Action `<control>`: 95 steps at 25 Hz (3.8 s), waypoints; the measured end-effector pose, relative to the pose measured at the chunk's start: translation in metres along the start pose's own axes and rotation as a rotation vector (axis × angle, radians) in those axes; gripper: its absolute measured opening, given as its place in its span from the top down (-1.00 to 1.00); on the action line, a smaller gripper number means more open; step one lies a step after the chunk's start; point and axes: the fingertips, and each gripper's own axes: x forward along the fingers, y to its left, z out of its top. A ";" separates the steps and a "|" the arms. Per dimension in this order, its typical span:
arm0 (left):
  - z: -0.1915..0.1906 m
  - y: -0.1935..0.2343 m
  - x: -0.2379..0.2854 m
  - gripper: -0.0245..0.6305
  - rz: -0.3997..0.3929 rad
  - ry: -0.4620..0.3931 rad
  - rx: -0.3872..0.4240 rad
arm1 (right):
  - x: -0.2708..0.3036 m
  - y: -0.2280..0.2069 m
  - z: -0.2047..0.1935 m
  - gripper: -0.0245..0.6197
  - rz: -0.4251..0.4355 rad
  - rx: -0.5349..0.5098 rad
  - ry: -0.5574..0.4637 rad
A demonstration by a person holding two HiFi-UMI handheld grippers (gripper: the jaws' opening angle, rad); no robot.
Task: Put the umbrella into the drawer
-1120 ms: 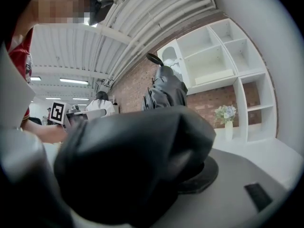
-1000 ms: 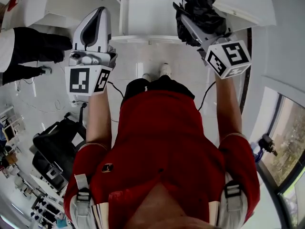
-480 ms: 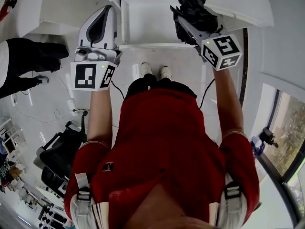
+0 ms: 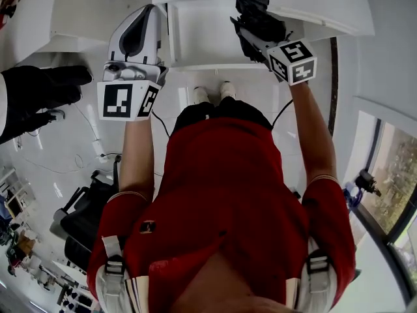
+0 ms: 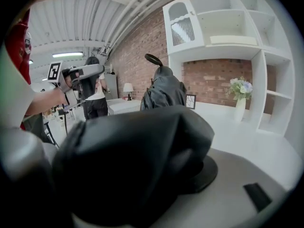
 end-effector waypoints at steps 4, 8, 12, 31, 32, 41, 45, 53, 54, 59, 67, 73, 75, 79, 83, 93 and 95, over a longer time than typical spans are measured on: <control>-0.001 0.006 0.005 0.91 0.021 0.011 -0.002 | 0.018 -0.003 -0.018 0.04 0.025 -0.020 0.066; -0.004 0.005 0.013 0.91 0.036 0.018 -0.006 | 0.031 -0.006 -0.039 0.04 0.060 -0.049 0.129; -0.010 0.001 0.021 0.91 0.045 0.033 -0.005 | 0.042 -0.005 -0.056 0.04 0.108 -0.080 0.184; -0.022 0.026 0.012 0.91 0.130 0.092 0.016 | 0.111 0.018 -0.149 0.04 0.266 -0.144 0.526; -0.023 0.028 0.012 0.91 0.133 0.095 0.015 | 0.114 0.016 -0.153 0.04 0.262 -0.127 0.542; -0.035 0.048 0.007 0.91 0.158 0.127 0.010 | 0.138 0.004 -0.188 0.04 0.195 0.003 0.681; -0.039 0.058 0.004 0.91 0.164 0.144 0.013 | 0.147 -0.007 -0.199 0.04 0.122 0.083 0.738; -0.045 0.075 0.001 0.91 0.162 0.169 0.020 | 0.149 -0.027 -0.225 0.04 0.006 0.172 0.833; -0.046 0.075 0.002 0.91 0.160 0.171 0.020 | 0.148 -0.030 -0.228 0.04 -0.007 0.186 0.845; -0.050 0.080 0.005 0.91 0.144 0.186 0.020 | 0.149 -0.037 -0.240 0.04 -0.057 0.271 0.886; -0.055 0.089 0.000 0.91 0.142 0.204 0.023 | 0.152 -0.044 -0.252 0.04 -0.115 0.351 0.923; -0.056 0.093 -0.004 0.91 0.142 0.208 0.023 | 0.153 -0.044 -0.257 0.02 -0.134 0.356 0.935; -0.057 0.094 -0.003 0.91 0.139 0.207 0.021 | 0.152 -0.045 -0.258 0.02 -0.135 0.354 0.933; -0.058 0.090 0.001 0.91 0.129 0.201 0.012 | 0.151 -0.051 -0.240 0.03 -0.143 0.326 0.883; -0.057 0.079 0.008 0.91 0.107 0.190 0.003 | 0.150 -0.058 -0.210 0.06 -0.129 0.283 0.806; -0.055 0.048 0.019 0.91 0.075 0.172 -0.006 | 0.121 -0.069 -0.153 0.43 -0.093 0.215 0.565; -0.056 0.036 0.021 0.91 0.068 0.172 -0.008 | 0.109 -0.068 -0.139 0.55 -0.072 0.199 0.495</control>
